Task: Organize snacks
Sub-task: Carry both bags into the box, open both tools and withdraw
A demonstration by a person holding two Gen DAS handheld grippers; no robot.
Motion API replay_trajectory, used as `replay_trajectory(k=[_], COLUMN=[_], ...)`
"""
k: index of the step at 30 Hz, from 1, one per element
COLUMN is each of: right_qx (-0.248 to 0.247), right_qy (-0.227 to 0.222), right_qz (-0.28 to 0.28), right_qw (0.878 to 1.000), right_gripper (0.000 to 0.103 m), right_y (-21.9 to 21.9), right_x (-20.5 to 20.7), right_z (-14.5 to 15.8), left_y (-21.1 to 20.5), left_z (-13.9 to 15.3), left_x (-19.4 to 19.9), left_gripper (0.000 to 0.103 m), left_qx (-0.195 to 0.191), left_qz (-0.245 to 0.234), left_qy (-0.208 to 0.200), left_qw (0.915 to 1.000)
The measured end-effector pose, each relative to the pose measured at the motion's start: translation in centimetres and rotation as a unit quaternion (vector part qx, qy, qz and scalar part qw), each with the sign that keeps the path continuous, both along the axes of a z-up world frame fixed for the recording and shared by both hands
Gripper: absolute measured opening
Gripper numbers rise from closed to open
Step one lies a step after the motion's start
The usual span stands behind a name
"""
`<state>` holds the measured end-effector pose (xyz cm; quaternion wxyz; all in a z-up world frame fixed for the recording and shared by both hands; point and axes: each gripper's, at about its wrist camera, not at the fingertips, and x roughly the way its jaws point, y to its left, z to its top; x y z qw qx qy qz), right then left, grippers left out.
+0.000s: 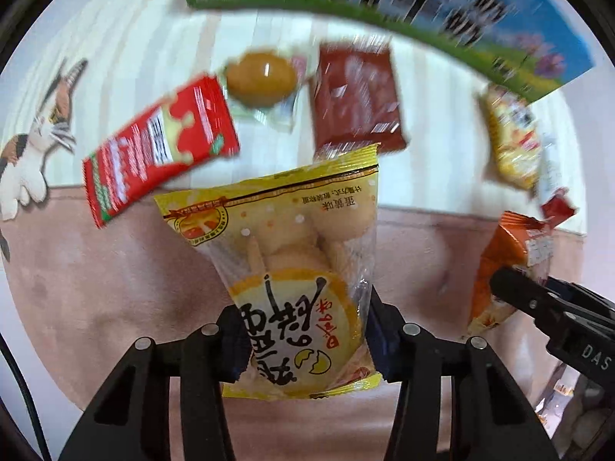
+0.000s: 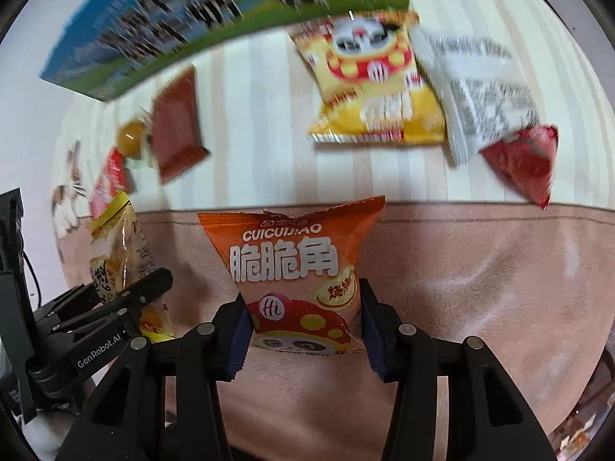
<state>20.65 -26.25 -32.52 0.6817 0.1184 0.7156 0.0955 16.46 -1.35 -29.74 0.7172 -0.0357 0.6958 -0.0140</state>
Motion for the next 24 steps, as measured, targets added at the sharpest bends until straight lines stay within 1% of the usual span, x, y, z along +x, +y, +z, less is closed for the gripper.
replay_trajectory(k=[1,2,4,6,7,10,11,13,15,16,17,20,22,24], right_qx=[0.007,0.012,0.026,0.042,0.048,0.067,0.075,0.086,0.088,0.084,0.079,0.056,0.038,0.025], right_qy=[-0.009,-0.016,-0.032,-0.05,-0.058,-0.086,-0.097,-0.118,-0.137,-0.151,-0.159,-0.177,-0.179,-0.177], right_qz=[-0.002,-0.002,-0.007,-0.012,-0.015,-0.021,-0.022,-0.025,-0.025,-0.025,-0.026,-0.03,-0.032,-0.034], right_qw=[1.0,1.0,0.999,0.998,0.997,0.994,0.992,0.989,0.986,0.985,0.984,0.982,0.982,0.983], right_gripper=[0.052,0.052,0.052,0.052,0.052,0.052,0.052,0.052,0.052,0.052,0.052,0.052,0.052,0.052], right_y=[-0.5,-0.7,-1.6,-2.5,-2.5,-2.3,-2.2,-1.9,-0.3,-0.5,0.5,2.2,2.4,2.8], right_x=[0.2,0.5,1.1,1.8,1.9,3.2,3.8,5.0,6.3,7.3,8.0,10.9,13.3,14.8], right_z=[1.1,2.2,4.5,7.0,8.2,12.1,13.4,16.0,17.6,18.8,19.0,19.9,20.1,19.5], left_y=[0.3,0.5,0.7,0.7,0.7,0.6,0.4,0.1,-0.5,-0.5,-0.3,-0.6,-0.8,-0.8], left_z=[0.6,2.0,4.5,7.6,9.8,13.8,15.7,17.1,18.5,19.1,18.8,19.7,18.6,18.0], left_x=[0.1,0.3,0.8,1.6,2.4,4.1,5.6,7.1,9.3,10.5,10.9,14.3,15.7,17.4], left_gripper=[0.046,0.046,0.046,0.046,0.046,0.046,0.046,0.046,0.046,0.046,0.046,0.046,0.046,0.046], left_qx=[-0.005,-0.016,-0.026,-0.041,-0.048,-0.065,-0.07,-0.075,-0.074,-0.072,-0.07,-0.063,-0.061,-0.062], left_qz=[0.004,0.008,0.011,0.01,0.009,-0.001,-0.005,-0.012,-0.019,-0.021,-0.023,-0.031,-0.037,-0.036], left_qy=[-0.006,-0.019,-0.044,-0.074,-0.095,-0.131,-0.143,-0.154,-0.163,-0.166,-0.168,-0.165,-0.157,-0.149], left_qw=[1.0,0.9997,0.9986,0.9964,0.9943,0.9892,0.9872,0.9852,0.9838,0.9833,0.983,0.9838,0.985,0.9862])
